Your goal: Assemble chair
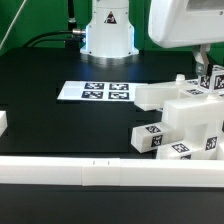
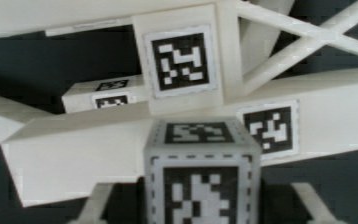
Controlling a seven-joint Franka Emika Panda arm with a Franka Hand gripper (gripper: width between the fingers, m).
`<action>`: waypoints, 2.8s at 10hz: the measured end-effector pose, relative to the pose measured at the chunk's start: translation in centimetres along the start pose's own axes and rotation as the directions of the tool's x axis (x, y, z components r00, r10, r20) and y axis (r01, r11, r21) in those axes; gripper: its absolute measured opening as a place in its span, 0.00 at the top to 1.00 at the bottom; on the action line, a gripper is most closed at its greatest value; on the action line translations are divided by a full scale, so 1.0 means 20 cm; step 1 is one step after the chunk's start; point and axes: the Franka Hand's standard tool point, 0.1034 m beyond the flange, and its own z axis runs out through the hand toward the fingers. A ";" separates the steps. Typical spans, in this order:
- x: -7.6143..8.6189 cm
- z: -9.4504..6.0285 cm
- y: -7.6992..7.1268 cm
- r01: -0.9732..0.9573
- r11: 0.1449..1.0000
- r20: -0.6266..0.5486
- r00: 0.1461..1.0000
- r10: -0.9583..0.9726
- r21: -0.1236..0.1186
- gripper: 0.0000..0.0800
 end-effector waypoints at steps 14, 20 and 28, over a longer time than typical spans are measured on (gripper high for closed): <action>0.04 0.02 0.10 -0.055 0.998 -0.020 0.998 0.055 -0.006 0.64; 0.04 0.03 0.11 -0.658 0.752 -0.017 0.752 0.659 0.018 0.64; 0.06 0.02 0.09 -0.882 0.469 -0.010 0.469 0.883 0.040 0.24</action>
Offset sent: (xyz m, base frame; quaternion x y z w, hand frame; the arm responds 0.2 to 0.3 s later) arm 0.0159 -0.0068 -0.0039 0.0044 0.0048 -0.0180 0.9998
